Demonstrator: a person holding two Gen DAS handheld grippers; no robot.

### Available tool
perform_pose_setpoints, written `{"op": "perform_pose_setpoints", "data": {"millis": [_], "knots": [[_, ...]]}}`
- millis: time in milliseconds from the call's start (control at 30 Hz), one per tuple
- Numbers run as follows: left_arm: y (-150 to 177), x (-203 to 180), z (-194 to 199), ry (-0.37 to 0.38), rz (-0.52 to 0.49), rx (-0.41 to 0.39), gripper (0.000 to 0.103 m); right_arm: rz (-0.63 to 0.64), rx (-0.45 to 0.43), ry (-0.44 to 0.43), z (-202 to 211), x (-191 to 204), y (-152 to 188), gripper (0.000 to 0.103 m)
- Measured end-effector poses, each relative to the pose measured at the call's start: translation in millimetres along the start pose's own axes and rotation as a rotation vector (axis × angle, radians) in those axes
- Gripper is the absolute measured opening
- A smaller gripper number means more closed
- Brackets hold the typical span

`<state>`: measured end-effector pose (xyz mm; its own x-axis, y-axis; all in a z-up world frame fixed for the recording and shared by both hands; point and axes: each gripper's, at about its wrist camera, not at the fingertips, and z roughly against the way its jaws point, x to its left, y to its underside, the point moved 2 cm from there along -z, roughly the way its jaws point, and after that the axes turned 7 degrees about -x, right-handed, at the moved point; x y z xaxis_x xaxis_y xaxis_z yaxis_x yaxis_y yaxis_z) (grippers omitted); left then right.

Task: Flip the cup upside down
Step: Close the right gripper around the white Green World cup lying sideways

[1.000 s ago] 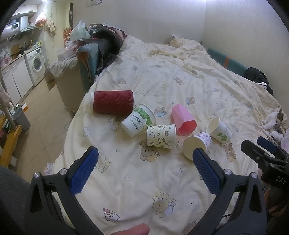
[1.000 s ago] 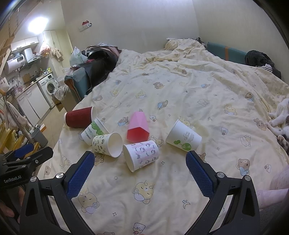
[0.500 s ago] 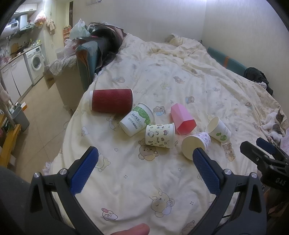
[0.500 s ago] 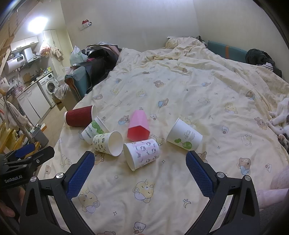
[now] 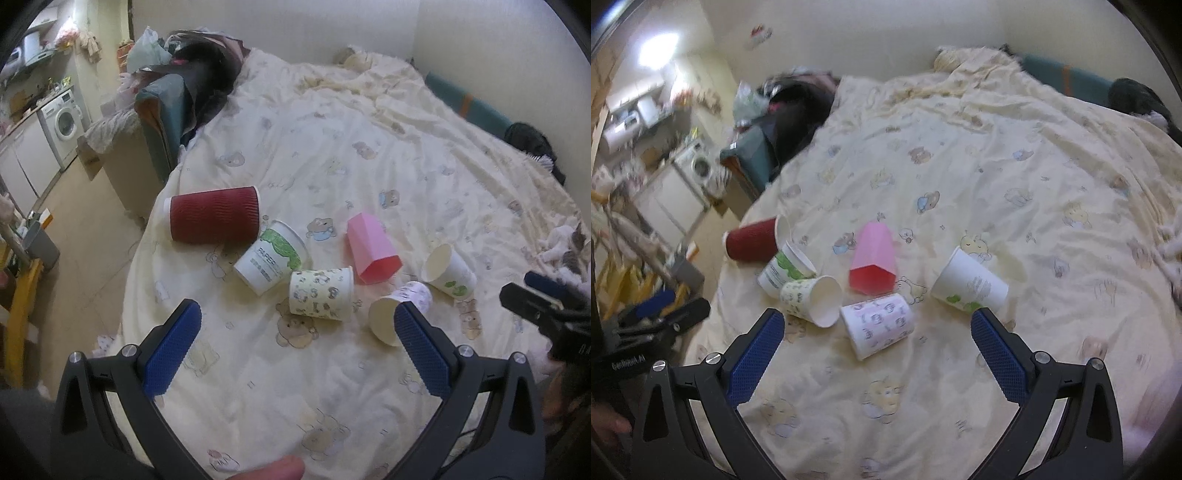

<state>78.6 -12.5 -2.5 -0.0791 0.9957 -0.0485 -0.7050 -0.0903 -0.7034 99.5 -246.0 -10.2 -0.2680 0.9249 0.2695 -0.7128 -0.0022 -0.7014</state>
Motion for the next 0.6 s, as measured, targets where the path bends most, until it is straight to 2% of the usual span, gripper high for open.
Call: {"op": "perform_pose_setpoints", "data": {"millis": [167,433,600], "knots": [[-3.9,3.8,-29.8,0.002,-0.004,0.084,0.103,0.068,0.171,0.028,-41.2,-24.9,-19.4,0.103],[0.6,9.4,-59.9,0.005,0.019,0.161,0.103,0.070,0.394,0.029,-115.5,-67.2,-29.4,0.101],[1.9,11.6,-71.3,-0.002,0.022,0.183,0.103,0.203,0.495,0.070,-149.9,-70.0,-21.2,0.098]]}}
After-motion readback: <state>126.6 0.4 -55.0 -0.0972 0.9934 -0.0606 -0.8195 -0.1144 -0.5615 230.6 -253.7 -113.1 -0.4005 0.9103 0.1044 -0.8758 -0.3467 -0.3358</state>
